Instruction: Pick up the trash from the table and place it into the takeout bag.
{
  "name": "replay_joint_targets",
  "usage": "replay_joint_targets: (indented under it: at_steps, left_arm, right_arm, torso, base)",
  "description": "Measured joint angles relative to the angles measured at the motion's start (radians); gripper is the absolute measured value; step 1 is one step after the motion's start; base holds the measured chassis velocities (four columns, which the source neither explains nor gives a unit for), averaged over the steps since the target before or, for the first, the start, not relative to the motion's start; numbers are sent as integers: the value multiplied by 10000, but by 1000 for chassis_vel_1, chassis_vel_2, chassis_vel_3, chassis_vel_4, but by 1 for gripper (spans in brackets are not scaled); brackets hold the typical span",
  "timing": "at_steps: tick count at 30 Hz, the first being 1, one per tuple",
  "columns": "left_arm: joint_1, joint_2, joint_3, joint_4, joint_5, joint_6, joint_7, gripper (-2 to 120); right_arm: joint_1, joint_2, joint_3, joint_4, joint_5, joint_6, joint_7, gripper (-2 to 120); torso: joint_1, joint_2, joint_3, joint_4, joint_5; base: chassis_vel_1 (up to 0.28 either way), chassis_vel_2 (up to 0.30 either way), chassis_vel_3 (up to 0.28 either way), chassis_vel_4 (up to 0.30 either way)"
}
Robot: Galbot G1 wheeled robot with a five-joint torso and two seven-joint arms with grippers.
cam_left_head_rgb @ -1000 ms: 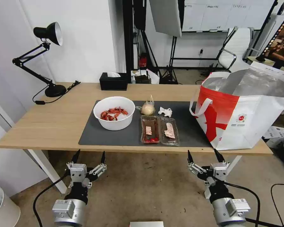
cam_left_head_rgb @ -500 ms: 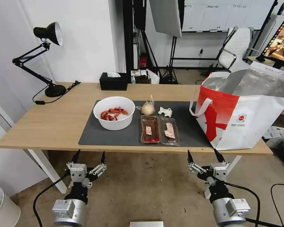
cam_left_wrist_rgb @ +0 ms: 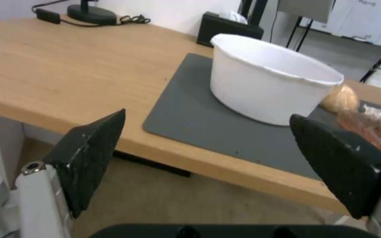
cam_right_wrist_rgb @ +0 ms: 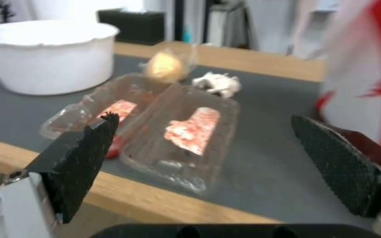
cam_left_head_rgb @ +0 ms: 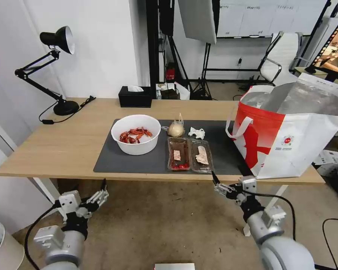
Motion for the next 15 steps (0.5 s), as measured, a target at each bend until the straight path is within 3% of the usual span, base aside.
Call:
replay_joint_targets:
  at_steps: [2, 15]
  left_arm:
    - [-1, -2, 43, 14, 0, -51, 49, 100]
    - [75, 12, 138, 25, 130, -142, 156, 100]
  right_arm:
    - [602, -593, -148, -231, 675, -276, -86, 100]
    - [415, -544, -245, -305, 837, -272, -95, 100]
  torso:
    - [1, 0, 0, 7, -5]
    - [-1, 1, -2, -1, -2]
  base:
    - [0, 0, 0, 0]
    - [0, 0, 0, 0]
